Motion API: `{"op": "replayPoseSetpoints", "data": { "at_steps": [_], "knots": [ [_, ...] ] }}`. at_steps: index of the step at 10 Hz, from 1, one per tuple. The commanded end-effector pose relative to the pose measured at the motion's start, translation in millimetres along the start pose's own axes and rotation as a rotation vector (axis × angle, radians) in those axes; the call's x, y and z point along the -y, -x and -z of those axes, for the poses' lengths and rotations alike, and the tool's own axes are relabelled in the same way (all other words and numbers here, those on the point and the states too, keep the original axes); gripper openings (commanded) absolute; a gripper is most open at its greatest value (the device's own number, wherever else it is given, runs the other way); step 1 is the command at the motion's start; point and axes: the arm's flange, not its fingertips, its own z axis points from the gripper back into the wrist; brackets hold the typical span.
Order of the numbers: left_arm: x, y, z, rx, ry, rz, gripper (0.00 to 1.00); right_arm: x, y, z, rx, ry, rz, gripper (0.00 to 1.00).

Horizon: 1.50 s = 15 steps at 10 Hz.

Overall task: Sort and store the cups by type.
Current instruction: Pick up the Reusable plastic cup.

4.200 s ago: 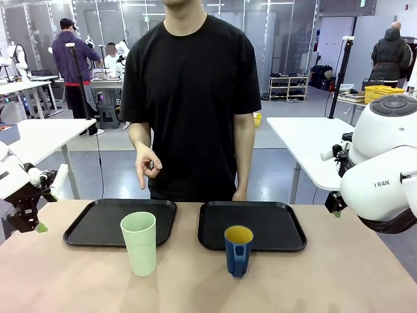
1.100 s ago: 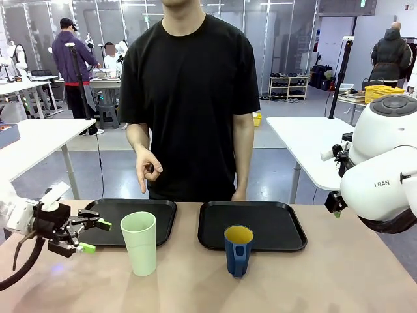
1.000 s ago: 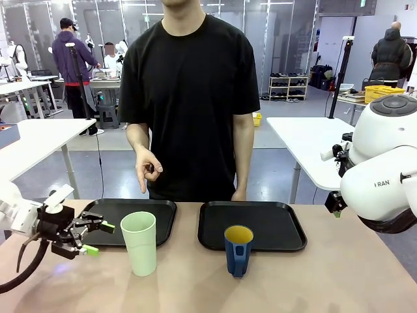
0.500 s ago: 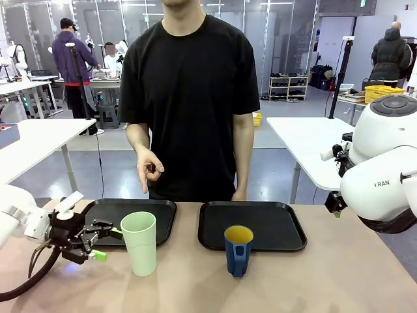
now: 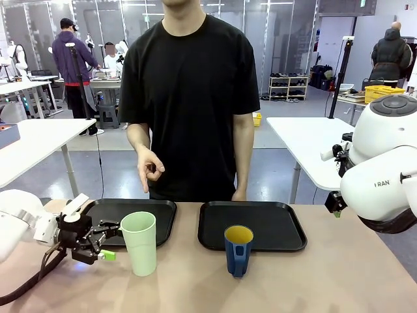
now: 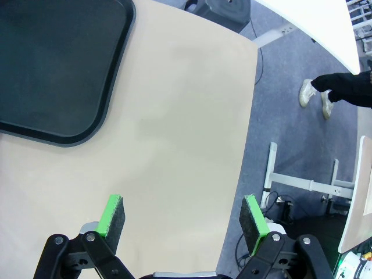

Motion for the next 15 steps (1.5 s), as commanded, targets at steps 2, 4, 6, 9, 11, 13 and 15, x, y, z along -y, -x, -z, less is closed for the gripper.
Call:
{"op": "replayPoseSetpoints", "data": {
  "at_steps": [2, 4, 6, 9, 11, 13, 15],
  "knots": [
    [-6, 5, 13, 0.035, 0.006, 0.015, 1.0, 0, 0, 1, 0.0, 0.001, 0.0, 1.0],
    [-10, 6, 20, 0.037, -0.002, 0.007, 1.0, 0, 0, 1, 0.0, 0.001, 0.0, 1.0],
    [-14, 5, 28, 0.044, 0.001, 0.008, 1.0, 0, 0, 1, 0.0, 0.001, 0.0, 1.0],
    [-18, 7, 37, 0.038, 0.018, -0.005, 1.0, 0, 0, 1, 0.0, 0.001, 0.0, 1.0],
    [-19, 8, 43, 0.034, 0.041, -0.01, 1.0, 0, 0, 1, 0.0, 0.001, 0.0, 1.0],
    [-23, 8, 49, 0.031, 0.037, -0.005, 1.0, 0, 0, 1, 0.0, 0.001, 0.0, 1.0],
    [-28, 9, 57, 0.037, 0.047, -0.006, 1.0, 0, 0, 1, 0.0, 0.001, 0.0, 1.0]
  ]
}}
